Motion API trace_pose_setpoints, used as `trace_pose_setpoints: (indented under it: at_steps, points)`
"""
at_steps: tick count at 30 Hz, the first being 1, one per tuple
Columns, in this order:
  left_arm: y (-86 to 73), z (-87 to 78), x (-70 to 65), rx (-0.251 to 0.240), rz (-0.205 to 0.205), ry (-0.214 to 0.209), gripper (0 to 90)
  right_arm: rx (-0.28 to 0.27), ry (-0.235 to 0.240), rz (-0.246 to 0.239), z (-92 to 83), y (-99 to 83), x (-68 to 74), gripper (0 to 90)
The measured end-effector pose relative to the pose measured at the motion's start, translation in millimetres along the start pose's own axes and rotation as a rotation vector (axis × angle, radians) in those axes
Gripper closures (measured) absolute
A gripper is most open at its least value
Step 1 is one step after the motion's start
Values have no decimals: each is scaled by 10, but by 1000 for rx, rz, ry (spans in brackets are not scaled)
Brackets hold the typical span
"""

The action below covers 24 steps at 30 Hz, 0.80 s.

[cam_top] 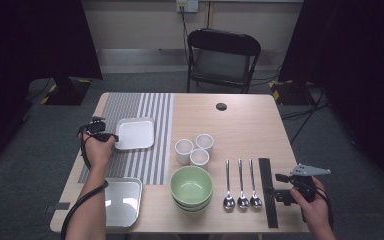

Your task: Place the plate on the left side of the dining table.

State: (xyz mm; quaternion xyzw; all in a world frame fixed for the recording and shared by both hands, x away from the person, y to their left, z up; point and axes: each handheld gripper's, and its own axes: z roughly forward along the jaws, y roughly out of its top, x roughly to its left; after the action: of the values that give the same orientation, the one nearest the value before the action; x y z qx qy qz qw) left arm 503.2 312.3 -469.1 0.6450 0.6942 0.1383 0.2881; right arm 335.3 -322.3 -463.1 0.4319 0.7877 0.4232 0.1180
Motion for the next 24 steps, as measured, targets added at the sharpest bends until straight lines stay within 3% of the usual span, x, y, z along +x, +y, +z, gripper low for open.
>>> trace_pose_setpoints:
  at_steps: [6, 10, 15, 24]
  points:
    - [-16, 19, 19, 0, -30, 2, 855, -3, -6, 2, -12, -2, -8, 231]
    - [-12, 20, 64, -7, -60, -27, 869, 1, -3, 0, -7, -7, -1, 232]
    - [21, 24, 101, -10, -36, -15, 878, 3, -4, 1, -16, -12, 15, 231]
    - [87, 44, 153, -26, -43, -10, 880, 12, -5, 7, -5, -33, -2, 231]
